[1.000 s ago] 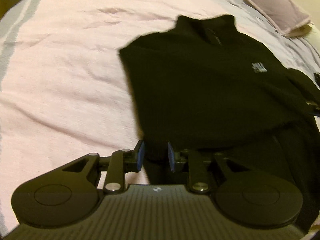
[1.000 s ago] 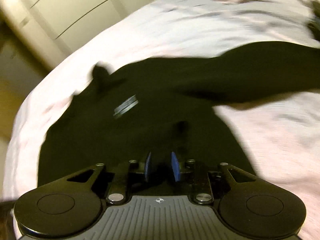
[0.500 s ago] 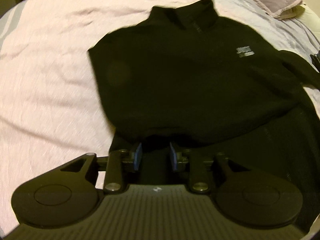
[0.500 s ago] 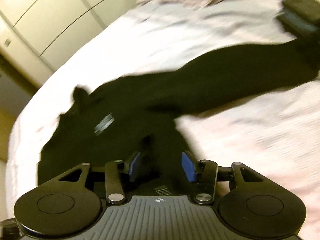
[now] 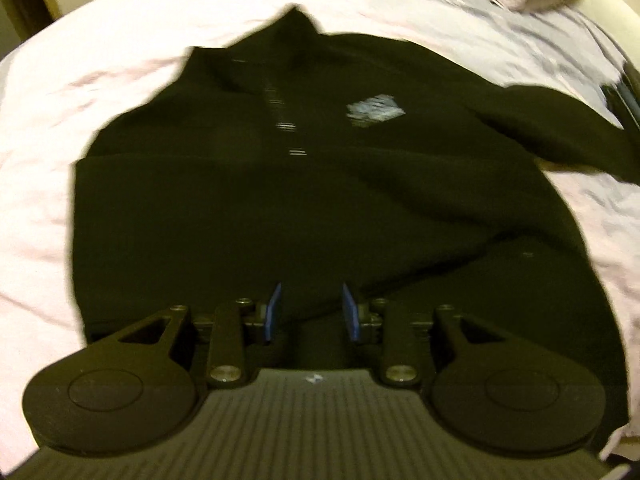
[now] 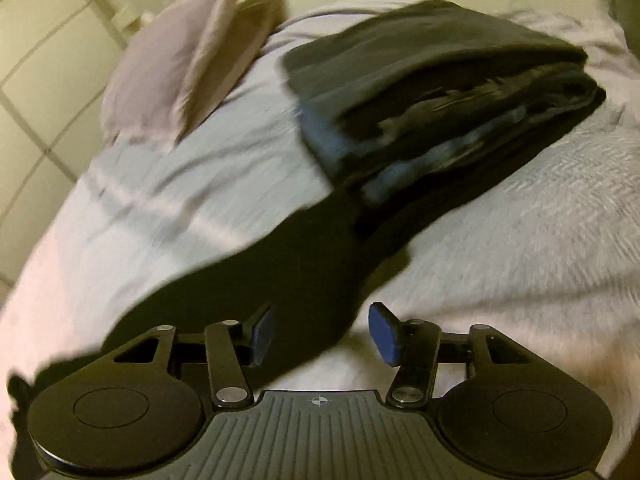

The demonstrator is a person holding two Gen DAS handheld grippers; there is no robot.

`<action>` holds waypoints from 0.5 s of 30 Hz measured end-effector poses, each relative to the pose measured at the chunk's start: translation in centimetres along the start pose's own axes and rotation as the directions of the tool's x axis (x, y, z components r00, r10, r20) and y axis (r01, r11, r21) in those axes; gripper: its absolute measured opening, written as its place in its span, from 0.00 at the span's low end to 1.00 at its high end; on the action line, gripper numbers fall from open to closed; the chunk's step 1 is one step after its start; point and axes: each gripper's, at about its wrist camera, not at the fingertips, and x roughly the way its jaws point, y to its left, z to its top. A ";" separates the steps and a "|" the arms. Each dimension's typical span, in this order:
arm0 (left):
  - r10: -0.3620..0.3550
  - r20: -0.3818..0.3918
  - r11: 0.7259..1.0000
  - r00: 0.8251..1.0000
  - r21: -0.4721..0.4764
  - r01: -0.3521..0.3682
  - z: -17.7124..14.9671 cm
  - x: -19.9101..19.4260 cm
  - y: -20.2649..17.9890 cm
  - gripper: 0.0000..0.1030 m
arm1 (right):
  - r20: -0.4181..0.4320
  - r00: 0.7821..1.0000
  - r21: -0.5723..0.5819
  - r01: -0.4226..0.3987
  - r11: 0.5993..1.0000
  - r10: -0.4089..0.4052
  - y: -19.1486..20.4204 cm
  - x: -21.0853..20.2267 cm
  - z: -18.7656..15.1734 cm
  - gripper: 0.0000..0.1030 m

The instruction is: Fold clothes

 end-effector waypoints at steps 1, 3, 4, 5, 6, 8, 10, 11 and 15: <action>-0.010 -0.008 1.000 1.000 0.016 0.010 0.4 0.2 -1.5 0.27 | -0.009 1.000 0.038 -0.012 0.999 0.012 -1.1 0.9 0.8 0.56; -0.023 -0.015 0.999 1.000 0.049 0.024 1.2 0.5 -4.2 0.28 | -0.026 0.999 0.125 -0.033 0.992 0.037 -3.1 2.8 1.7 0.56; -0.029 -0.016 0.998 0.999 0.063 0.030 1.6 0.6 -5.2 0.28 | -0.031 0.998 0.166 -0.045 0.985 0.051 -4.0 3.6 2.1 0.56; -0.033 -0.015 0.997 0.999 0.071 0.034 1.8 0.6 -6.0 0.28 | -0.029 0.997 0.195 -0.067 0.979 0.074 -4.4 3.9 2.3 0.55; -0.035 -0.012 0.996 0.999 0.077 0.036 2.0 0.4 -6.8 0.28 | -0.025 0.995 0.221 -0.091 0.971 0.099 -4.8 4.1 2.6 0.52; -0.034 -0.002 0.996 0.999 0.080 0.034 2.3 0.1 -7.5 0.28 | -0.030 0.992 0.180 -0.112 0.977 0.119 -3.8 3.7 3.0 0.14; -0.031 0.010 0.997 0.999 0.073 0.030 2.4 -0.4 -7.7 0.28 | -0.040 0.994 0.066 -0.099 0.993 0.102 -1.4 2.6 3.3 0.12; -0.031 0.017 0.998 0.999 0.062 0.030 2.3 -0.8 -7.3 0.28 | -0.037 0.993 0.021 -0.108 0.994 0.109 0.2 1.9 3.4 0.12; -0.029 0.049 1.000 0.998 0.000 0.029 1.2 -2.6 -4.7 0.28 | -0.006 0.982 -0.114 -0.186 0.976 0.187 8.0 -1.1 3.4 0.11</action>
